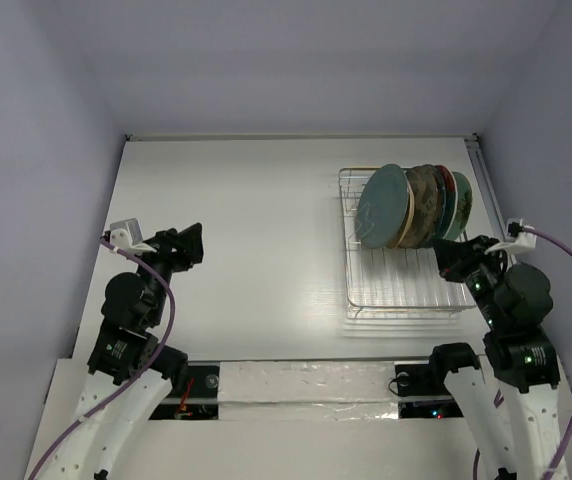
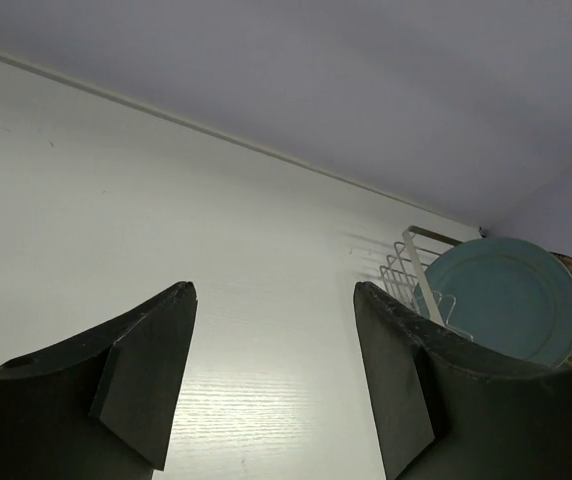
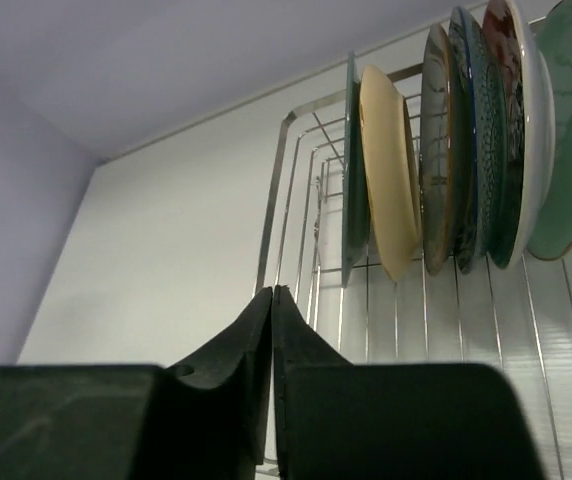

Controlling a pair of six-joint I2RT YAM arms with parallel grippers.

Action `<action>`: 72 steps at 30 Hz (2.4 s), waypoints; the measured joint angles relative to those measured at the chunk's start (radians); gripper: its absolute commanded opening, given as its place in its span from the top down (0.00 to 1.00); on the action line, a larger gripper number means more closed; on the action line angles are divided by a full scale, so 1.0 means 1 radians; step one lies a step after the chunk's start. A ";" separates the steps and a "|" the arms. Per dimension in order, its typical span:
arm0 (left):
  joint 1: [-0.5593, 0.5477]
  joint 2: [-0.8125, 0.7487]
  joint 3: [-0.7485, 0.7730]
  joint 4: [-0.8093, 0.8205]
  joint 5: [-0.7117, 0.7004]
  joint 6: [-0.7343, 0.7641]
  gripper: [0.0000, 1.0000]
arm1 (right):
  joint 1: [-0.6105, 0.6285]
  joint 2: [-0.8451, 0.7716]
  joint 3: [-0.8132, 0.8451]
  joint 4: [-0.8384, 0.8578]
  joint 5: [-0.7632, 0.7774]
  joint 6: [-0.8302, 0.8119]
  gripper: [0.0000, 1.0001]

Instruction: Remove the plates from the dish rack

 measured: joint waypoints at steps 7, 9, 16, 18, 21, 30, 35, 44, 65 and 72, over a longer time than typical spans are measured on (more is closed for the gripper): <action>0.000 0.011 0.000 0.000 0.000 -0.003 0.53 | 0.000 0.168 0.003 0.037 -0.002 -0.006 1.00; 0.000 0.029 0.000 -0.004 0.000 -0.003 0.73 | 0.000 0.232 0.006 0.048 0.002 -0.011 1.00; 0.000 0.071 0.025 -0.056 0.001 0.029 1.00 | 0.001 0.343 0.006 0.079 0.014 -0.023 0.88; 0.000 0.075 0.040 -0.064 0.001 0.042 1.00 | 0.010 0.357 0.006 0.091 0.029 -0.026 0.79; 0.000 0.073 0.040 -0.072 0.001 0.049 1.00 | 0.043 0.388 0.007 0.107 0.060 -0.032 0.66; 0.000 0.071 0.040 -0.079 0.001 0.056 0.83 | 0.142 0.526 0.010 0.170 0.146 -0.029 0.66; 0.000 0.065 0.040 -0.079 0.001 0.056 0.75 | 0.153 0.592 0.012 0.202 0.190 -0.027 0.65; 0.000 0.063 0.039 -0.079 0.001 0.056 0.67 | 0.153 0.699 0.012 0.261 0.230 -0.028 0.64; 0.000 0.064 0.039 -0.079 0.001 0.056 0.63 | 0.237 0.921 0.133 0.309 0.469 -0.086 0.82; 0.000 0.063 0.039 -0.079 0.001 0.056 0.61 | 0.284 0.969 0.193 0.254 0.612 -0.091 1.00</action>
